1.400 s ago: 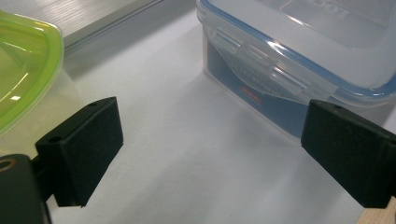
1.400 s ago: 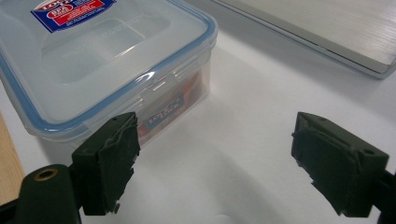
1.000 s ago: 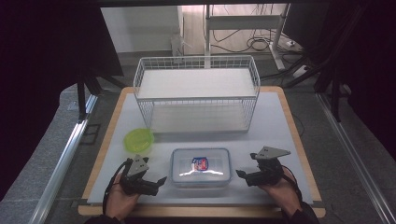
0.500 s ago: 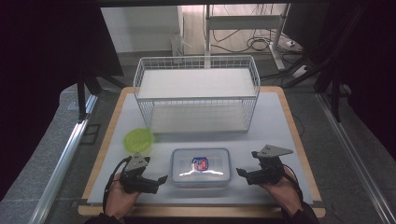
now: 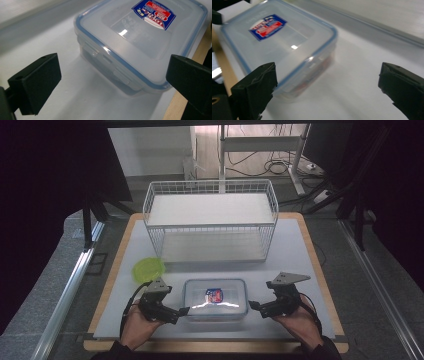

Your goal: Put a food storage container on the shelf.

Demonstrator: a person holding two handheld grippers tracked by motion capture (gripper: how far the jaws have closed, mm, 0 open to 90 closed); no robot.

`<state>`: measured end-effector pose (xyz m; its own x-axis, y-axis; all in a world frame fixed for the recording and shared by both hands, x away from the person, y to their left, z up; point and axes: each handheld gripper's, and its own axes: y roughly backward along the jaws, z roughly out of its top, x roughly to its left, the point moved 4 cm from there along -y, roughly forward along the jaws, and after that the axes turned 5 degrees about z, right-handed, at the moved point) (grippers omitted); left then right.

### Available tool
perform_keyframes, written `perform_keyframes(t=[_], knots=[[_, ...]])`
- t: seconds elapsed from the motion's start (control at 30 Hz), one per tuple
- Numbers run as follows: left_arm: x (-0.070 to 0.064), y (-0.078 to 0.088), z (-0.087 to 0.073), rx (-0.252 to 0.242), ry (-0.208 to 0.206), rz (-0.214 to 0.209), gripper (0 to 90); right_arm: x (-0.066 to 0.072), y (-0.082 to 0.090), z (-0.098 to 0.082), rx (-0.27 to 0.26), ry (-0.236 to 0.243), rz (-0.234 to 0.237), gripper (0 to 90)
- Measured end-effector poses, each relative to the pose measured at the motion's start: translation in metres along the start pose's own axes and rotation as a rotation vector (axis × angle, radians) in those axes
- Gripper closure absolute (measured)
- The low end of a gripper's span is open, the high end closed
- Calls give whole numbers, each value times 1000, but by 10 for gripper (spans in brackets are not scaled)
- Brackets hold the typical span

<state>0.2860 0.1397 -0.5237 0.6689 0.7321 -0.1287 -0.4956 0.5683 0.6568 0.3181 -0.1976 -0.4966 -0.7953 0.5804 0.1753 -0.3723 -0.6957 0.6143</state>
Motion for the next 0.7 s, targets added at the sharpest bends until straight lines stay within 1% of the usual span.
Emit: perform_keyframes(t=[0.03, 0.07, 0.1, 0.13, 0.17, 0.2, 0.23, 0.27, 0.3, 0.33, 0.37, 0.4, 0.43, 0.47, 0.5, 0.53, 0.6, 0.63, 0.67, 0.7], knots=[[0, -5, 2, 8, 0, -13, 0, 3, -3, 2, 11, 1, 27, 9], [0, -5, 2, 8, 0, -13, 0, 3, -3, 2, 11, 1, 27, 9], [1, -9, 4, 12, 12, -30, 0, 7, -7, 4, 17, 0, 46, 8], [1, -9, 4, 12, 12, -30, 0, 7, -7, 4, 17, 0, 46, 8], [2, -13, 6, 17, 38, -58, 0, 10, -11, 5, 30, -5, 70, 9], [2, -13, 6, 17, 38, -58, 0, 10, -11, 5, 30, -5, 70, 9], [4, -17, 7, 19, 68, -85, 0, 13, -18, 5, 45, -20, 97, 13], [4, -17, 7, 19, 68, -85, 0, 13, -18, 5, 45, -20, 97, 13], [5, -19, 7, 19, 78, -103, 0, 14, -21, 5, 52, -25, 112, 21], [6, -21, 7, 23, 88, -123, 0, 15, -27, 4, 68, -35, 140, 28], [6, -24, 7, 30, 115, -160, 0, 15, -30, 4, 76, -41, 149, 32], [6, -24, 7, 30, 115, -160, 0, 15, -30, 4, 76, -41, 149, 32], [6, -26, 6, 34, 128, -180, 0, 16, -37, 3, 101, -61, 183, 38], [5, -30, 6, 42, 139, -219, 0, 16, -40, 2, 115, -71, 194, 40], [4, -32, 6, 50, 149, -244, 0, 16, -43, 2, 112, -91, 215, 39], [4, -34, 6, 59, 164, -252, 0, 15, -46, 2, 120, -113, 226, 35], [6, -35, 5, 65, 173, -264, 0, 14, -49, 2, 129, -132, 233, 26], [6, -35, 5, 65, 173, -264, 0, 14, -49, 2, 129, -132, 233, 26], [5, -35, 5, 73, 186, -272, 0, 13, -50, 2, 135, -152, 246, 42], [5, -35, 3, 96, 210, -290, 0, 10, -54, 0, 144, -203, 278, 35]])
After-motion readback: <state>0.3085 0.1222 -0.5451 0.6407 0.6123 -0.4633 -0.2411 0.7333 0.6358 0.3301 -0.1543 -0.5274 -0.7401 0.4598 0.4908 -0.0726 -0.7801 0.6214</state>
